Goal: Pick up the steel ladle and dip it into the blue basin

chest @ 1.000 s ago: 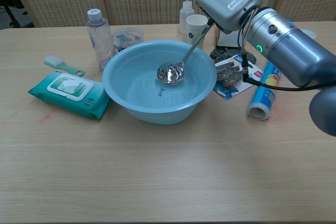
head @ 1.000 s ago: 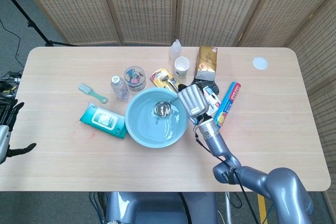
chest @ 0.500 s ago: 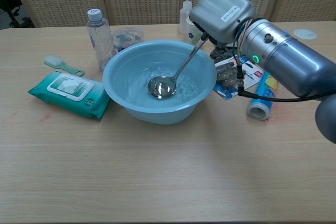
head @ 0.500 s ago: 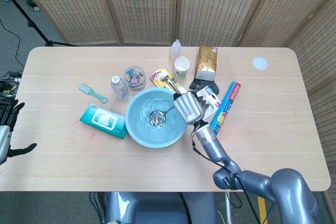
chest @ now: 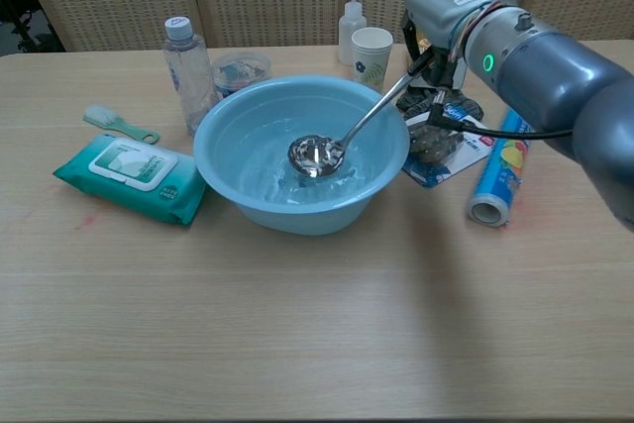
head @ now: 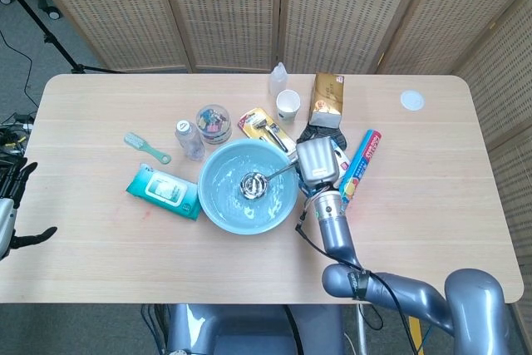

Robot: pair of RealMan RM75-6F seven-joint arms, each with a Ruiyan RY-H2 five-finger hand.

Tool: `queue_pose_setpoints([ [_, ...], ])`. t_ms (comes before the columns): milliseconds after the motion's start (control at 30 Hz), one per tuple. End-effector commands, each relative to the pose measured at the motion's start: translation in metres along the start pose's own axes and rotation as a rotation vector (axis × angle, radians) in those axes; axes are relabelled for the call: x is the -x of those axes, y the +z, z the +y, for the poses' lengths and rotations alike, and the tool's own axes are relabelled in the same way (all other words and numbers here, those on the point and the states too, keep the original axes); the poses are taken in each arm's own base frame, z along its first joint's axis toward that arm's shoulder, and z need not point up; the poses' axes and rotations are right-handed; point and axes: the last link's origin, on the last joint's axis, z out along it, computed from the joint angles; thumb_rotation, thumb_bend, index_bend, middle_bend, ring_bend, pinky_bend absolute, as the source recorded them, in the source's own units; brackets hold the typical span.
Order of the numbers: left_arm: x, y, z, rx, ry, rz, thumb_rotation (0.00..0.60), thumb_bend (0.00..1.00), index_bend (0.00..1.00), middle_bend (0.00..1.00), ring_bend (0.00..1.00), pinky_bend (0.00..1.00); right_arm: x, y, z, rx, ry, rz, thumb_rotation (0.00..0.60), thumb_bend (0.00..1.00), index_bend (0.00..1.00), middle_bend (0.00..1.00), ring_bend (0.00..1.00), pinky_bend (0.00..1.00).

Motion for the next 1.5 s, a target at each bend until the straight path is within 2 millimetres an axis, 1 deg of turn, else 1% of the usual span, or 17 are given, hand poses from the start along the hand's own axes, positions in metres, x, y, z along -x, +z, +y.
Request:
queue_pose_setpoints([
  [33,0.000,0.000,0.000,0.000,0.000,0.001,0.600,0.00,0.00,0.00,0.00,0.00,-0.008,0.001,0.007,0.030,0.040,-0.014,0.600,1.00,0.80,1.00,0.99,1.00],
  [300,-0.001,-0.002,0.000,0.004,-0.004,0.001,0.600,0.00,0.00,0.00,0.00,0.00,-0.031,0.001,0.011,0.065,0.131,-0.044,0.600,1.00,0.80,1.00,0.99,1.00],
  [533,-0.001,-0.002,0.000,0.007,-0.007,0.001,0.600,0.00,0.00,0.00,0.00,0.00,-0.044,0.000,0.011,0.083,0.202,-0.052,0.600,1.00,0.80,1.00,0.99,1.00],
  [967,-0.001,-0.002,0.000,0.007,-0.009,0.000,0.600,0.00,0.00,0.00,0.00,0.00,-0.059,-0.002,0.013,0.119,0.395,-0.112,0.600,1.00,0.81,1.00,0.99,1.00],
  [1300,-0.001,-0.001,0.000,0.007,-0.008,-0.001,0.600,0.00,0.00,0.00,0.00,0.00,-0.069,-0.005,0.011,0.108,0.470,-0.096,0.600,1.00,0.81,1.00,0.99,1.00],
  [1500,-0.001,-0.001,0.000,0.007,-0.010,-0.001,0.600,0.00,0.00,0.00,0.00,0.00,-0.072,-0.005,0.011,0.107,0.484,-0.085,0.600,1.00,0.81,1.00,0.99,1.00],
])
